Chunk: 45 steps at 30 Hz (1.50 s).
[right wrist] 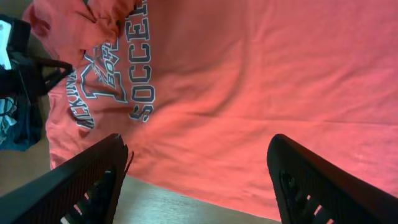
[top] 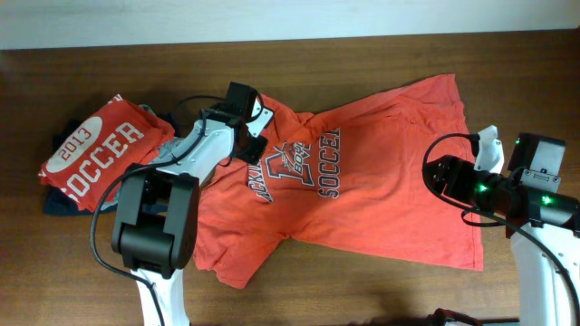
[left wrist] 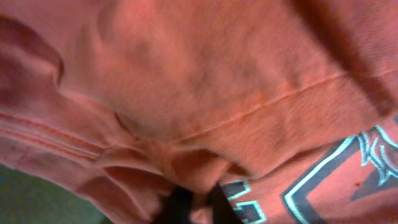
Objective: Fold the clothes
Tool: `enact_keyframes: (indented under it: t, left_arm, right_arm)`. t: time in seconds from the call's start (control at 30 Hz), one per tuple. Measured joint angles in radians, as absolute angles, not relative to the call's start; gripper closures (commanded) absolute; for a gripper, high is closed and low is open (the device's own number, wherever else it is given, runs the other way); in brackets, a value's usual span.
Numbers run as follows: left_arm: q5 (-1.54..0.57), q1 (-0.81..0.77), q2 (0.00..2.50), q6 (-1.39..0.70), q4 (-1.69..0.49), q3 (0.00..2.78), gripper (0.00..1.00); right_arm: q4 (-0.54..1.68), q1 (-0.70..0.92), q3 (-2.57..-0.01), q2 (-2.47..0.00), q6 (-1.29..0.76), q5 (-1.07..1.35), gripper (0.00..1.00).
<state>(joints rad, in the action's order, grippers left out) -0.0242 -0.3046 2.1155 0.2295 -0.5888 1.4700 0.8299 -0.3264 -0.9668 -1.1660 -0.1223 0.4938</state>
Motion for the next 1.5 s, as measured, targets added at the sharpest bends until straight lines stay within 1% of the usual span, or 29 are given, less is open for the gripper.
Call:
enact_keyframes:
  t: [0.07,0.17,0.37,0.47,0.6,0.7,0.73,0.77,0.8,0.83,0.87,0.9,0.97,1.0,1.03,1.17,1.33,1.37,1.4,1.43,1.5]
  left_arm:
    - [-0.019,-0.305,2.115,0.232,-0.593,1.474,1.0]
    - [-0.017,-0.305,2.119,0.232,-0.677,1.519,1.0]
    - [0.017,-0.306,2.119,0.232,-0.886,1.747,1.0]
    - [0.044,-0.305,2.119,0.233,-0.885,1.841,1.0]
    - [0.067,-0.305,2.117,0.233,-0.838,1.868,1.0]
    - [0.072,-0.305,2.117,0.233,-0.872,1.868,0.99]
    - [0.073,-0.305,2.117,0.233,-0.889,1.868,0.94]
    - [0.076,-0.305,2.117,0.234,-0.903,1.868,0.79]
    - [0.078,-0.305,2.117,0.233,-0.913,1.868,0.59]
    - [0.081,-0.304,2.117,0.237,-0.925,1.868,0.47]
    - [0.084,-0.303,2.117,0.239,-0.933,1.868,0.39]
    - [0.089,-0.302,2.117,0.239,-0.945,1.868,0.35]
    - [0.102,-0.295,2.117,0.235,-0.968,1.868,0.34]
    - [0.109,-0.289,2.117,0.228,-0.991,1.868,0.28]
    - [0.114,-0.283,2.117,0.222,-1.014,1.868,0.27]
    - [0.131,-0.252,2.117,0.175,-1.106,1.868,0.26]
    - [0.123,-0.227,2.117,0.096,-1.258,1.868,0.27]
    - [0.112,-0.224,2.115,0.084,-1.288,1.868,0.31]
    - [0.102,-0.223,2.112,0.078,-1.31,1.868,0.39]
    - [0.09,-0.223,2.109,0.07,-1.331,1.868,0.43]
    - [0.068,-0.223,2.09,0.044,-1.374,1.868,0.45]
  right_arm:
    - [0.831,-0.326,-0.967,-1.166,-0.122,0.494,0.26]
    - [0.833,-0.326,-0.967,-1.166,-0.123,0.494,0.26]
    - [0.829,-0.326,-0.967,-1.166,-0.122,0.48,0.26]
    - [0.818,-0.326,-0.967,-1.166,-0.123,0.458,0.26]
    - [0.807,-0.326,-0.967,-1.166,-0.122,0.441,0.26]
    - [0.807,-0.326,-0.967,-1.169,-0.123,0.437,0.26]
    - [0.807,-0.326,-0.967,-1.171,-0.123,0.435,0.26]
    - [0.807,-0.326,-0.967,-1.177,-0.122,0.434,0.26]
    - [0.807,-0.326,-0.967,-1.183,-0.123,0.434,0.26]
    - [0.809,-0.326,-0.967,-1.192,-0.123,0.434,0.26]
    - [0.812,-0.326,-0.967,-1.205,-0.124,0.434,0.26]
    - [0.82,-0.326,-0.966,-1.22,-0.127,0.433,0.26]
    - [0.843,-0.326,-0.965,-1.257,-0.131,0.434,0.26]
    - [0.859,-0.326,-0.964,-1.277,-0.132,0.433,0.26]
    - [0.876,-0.326,-0.963,-1.3,-0.132,0.432,0.26]
    - [0.943,-0.326,-0.961,-1.376,-0.141,0.429,0.25]
    - [1.024,-0.326,-0.959,-1.393,-0.158,0.419,0.24]
    - [1.034,-0.326,-0.959,-1.393,-0.157,0.419,0.25]
    - [1.039,-0.326,-0.959,-1.393,-0.158,0.419,0.25]
    - [1.047,-0.326,-0.959,-1.393,-0.157,0.418,0.25]
    - [1.054,-0.326,-0.958,-1.392,-0.157,0.418,0.25]
